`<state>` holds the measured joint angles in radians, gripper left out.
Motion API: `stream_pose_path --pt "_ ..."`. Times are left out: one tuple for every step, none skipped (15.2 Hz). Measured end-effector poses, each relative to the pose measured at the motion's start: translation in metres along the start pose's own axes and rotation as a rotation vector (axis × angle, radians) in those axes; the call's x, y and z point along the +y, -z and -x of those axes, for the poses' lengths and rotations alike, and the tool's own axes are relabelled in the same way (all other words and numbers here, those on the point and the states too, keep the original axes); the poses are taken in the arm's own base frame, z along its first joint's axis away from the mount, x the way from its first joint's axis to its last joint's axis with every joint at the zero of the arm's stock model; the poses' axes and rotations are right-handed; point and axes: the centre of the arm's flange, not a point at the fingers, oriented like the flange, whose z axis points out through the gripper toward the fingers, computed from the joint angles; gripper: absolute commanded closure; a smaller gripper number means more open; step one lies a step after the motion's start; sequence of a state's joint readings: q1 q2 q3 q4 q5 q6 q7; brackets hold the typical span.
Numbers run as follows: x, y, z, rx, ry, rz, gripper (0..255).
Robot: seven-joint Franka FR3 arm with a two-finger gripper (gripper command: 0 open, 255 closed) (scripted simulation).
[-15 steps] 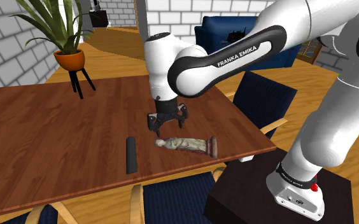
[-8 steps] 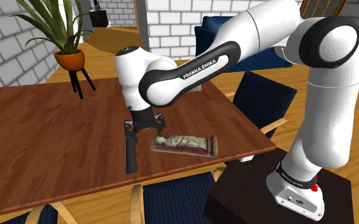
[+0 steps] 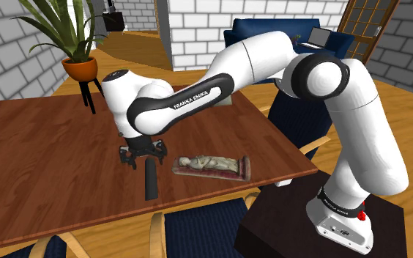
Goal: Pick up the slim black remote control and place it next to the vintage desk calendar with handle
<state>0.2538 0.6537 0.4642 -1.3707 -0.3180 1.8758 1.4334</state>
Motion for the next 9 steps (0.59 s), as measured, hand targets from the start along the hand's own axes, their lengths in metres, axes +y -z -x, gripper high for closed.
stream_pose_path --pt "-0.003 -0.005 0.0 0.001 -0.004 0.0 0" --pt "-0.004 -0.01 -0.001 0.001 -0.005 0.0 0" --pt "-0.004 -0.016 -0.001 0.001 -0.006 0.0 0" --pt "-0.004 -0.021 -0.002 0.002 -0.007 0.0 0" --pt "-0.004 -0.026 -0.002 0.002 -0.007 0.0 0" --pt "-0.004 -0.031 -0.001 0.002 -0.007 0.0 0" --pt "-0.005 -0.035 -0.001 0.002 -0.007 0.0 0" --pt "-0.004 -0.037 -0.002 0.002 -0.007 0.0 0" --pt "-0.004 -0.038 -0.002 0.002 -0.007 0.0 0"
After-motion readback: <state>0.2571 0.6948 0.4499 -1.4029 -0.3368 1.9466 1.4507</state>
